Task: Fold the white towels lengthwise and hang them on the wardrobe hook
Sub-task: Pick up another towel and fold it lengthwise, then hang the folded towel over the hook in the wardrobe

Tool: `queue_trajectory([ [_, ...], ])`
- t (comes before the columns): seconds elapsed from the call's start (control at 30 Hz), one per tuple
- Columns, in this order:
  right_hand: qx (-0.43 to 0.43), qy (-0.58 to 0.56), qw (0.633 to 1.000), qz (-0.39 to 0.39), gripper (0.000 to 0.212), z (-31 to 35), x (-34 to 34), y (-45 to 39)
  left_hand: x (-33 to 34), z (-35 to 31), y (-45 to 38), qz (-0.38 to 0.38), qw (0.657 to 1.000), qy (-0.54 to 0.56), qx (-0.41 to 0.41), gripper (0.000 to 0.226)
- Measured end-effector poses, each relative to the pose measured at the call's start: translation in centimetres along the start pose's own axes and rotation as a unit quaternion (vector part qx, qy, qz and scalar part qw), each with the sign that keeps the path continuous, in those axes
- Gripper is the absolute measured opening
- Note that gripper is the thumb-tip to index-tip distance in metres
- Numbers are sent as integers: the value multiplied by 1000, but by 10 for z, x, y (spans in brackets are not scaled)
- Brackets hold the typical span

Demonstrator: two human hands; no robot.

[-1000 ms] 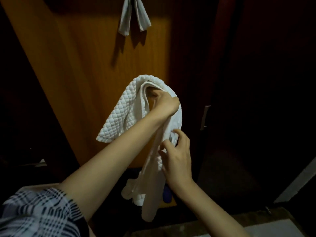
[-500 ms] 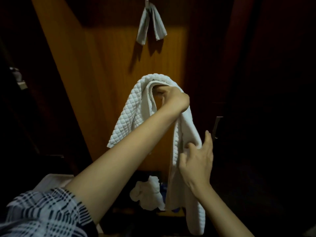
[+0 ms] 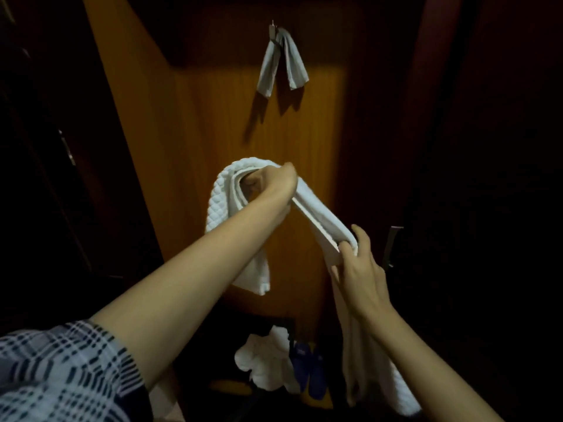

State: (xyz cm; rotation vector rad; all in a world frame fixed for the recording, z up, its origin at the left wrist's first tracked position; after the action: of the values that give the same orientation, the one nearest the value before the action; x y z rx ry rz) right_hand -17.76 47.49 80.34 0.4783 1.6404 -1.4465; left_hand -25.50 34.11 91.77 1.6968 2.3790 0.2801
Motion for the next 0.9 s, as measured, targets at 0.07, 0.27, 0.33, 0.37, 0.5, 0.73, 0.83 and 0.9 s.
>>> queue_trajectory([
  [0.07,-46,33,998,12,27,-5,-10,-12,-13,-5,-9,8,1000,27,0,49],
  [0.27,-104,170,980,-19,20,-19,-42,-70,-47,-34,-41,53,979,196,-17,26],
  [0.33,-123,180,976,-18,39,-23,-50,-93,-55,-52,-51,52,975,215,3,31],
  [0.37,-146,168,975,-20,57,-25,-53,-105,-58,-62,-57,53,973,222,14,33],
  [0.5,-224,254,941,3,87,-29,-60,-151,-66,-102,-78,26,971,232,59,40],
  [0.73,-141,325,931,-90,40,-30,-95,-245,-68,-179,-113,-49,962,197,182,32],
  [0.83,-105,321,929,-148,42,-33,-116,-287,-68,-220,-125,-69,951,219,206,56],
  [0.9,-79,326,926,-171,51,-36,-128,-311,-66,-250,-131,-83,948,213,222,62],
])
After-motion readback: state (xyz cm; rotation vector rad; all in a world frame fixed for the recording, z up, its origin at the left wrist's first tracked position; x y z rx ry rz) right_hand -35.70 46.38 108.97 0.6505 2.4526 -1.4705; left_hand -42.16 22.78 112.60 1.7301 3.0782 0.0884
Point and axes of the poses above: each hand's wrist, its own y-axis away from the middle knuckle, its own x-axis out of the palm, z = x × y, the point moved 3 cm from there along -y, towards the middle knuckle, and after that the axes turned 12 degrees about -x, right-handed, at the moved point
